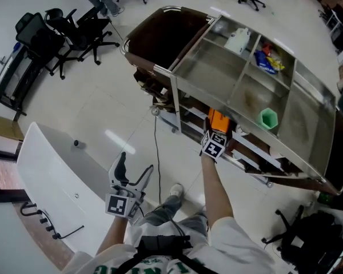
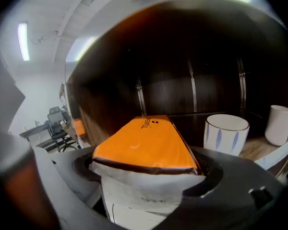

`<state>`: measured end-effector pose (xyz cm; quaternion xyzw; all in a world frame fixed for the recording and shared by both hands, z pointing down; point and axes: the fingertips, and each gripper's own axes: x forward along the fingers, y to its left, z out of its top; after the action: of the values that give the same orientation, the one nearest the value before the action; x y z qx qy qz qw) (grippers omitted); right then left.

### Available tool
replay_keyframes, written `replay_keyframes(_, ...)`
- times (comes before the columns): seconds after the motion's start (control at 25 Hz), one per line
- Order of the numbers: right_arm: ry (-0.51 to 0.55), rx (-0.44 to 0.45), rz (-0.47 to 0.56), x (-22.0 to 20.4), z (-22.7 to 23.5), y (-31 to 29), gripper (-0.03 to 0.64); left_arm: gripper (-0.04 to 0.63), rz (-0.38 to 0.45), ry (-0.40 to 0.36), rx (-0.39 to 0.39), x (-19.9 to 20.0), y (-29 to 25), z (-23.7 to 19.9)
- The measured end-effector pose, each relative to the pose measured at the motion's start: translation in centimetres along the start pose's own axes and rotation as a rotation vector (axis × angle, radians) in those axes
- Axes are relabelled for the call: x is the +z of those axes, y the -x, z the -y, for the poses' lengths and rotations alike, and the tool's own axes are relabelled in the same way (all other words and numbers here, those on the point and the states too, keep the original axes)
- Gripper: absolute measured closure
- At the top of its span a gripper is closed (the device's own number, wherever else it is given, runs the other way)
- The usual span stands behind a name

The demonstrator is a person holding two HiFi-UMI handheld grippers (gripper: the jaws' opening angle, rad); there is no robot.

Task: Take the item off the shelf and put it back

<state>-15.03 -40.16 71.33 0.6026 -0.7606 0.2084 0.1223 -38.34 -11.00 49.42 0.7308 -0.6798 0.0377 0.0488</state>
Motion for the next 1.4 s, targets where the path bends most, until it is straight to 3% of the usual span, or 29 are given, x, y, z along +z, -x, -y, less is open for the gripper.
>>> replay_keyframes(0.48, 0.056, -0.113, -0.001, 1.2, 2.4, -7.3, 0.123, 0.184, -0.063, -0.008, 0.023, -0.7, -0.2, -1.3)
replay_keyframes(0.64, 0.118, -0.070, -0.033, 0.5, 1.7, -7.5, 0.066, 0.186, -0.061, 0.005, 0.013, -0.8, -0.7, -0.6)
replay_keyframes(0.88, 0.033, -0.036, 0.013, 0.8, 0.9, -4.0, 0.063, 0.185, -0.017, 0.010, 0.013, -0.3, -1.6, -0.4)
replay_keyframes(1.12, -0.017, 0.088, 0.039, -0.2, -0.7, 2.9, 0.063, 0.186, 0.023, 0.043, -0.038, 1.0, -2.6, 3.1)
replay_keyframes(1.4, 0.004, 0.351, 0.098, 0.5, -3.7, 16.8, 0.064, 0.186, 0.046, 0.032, -0.156, 2.5, -3.5, 9.6)
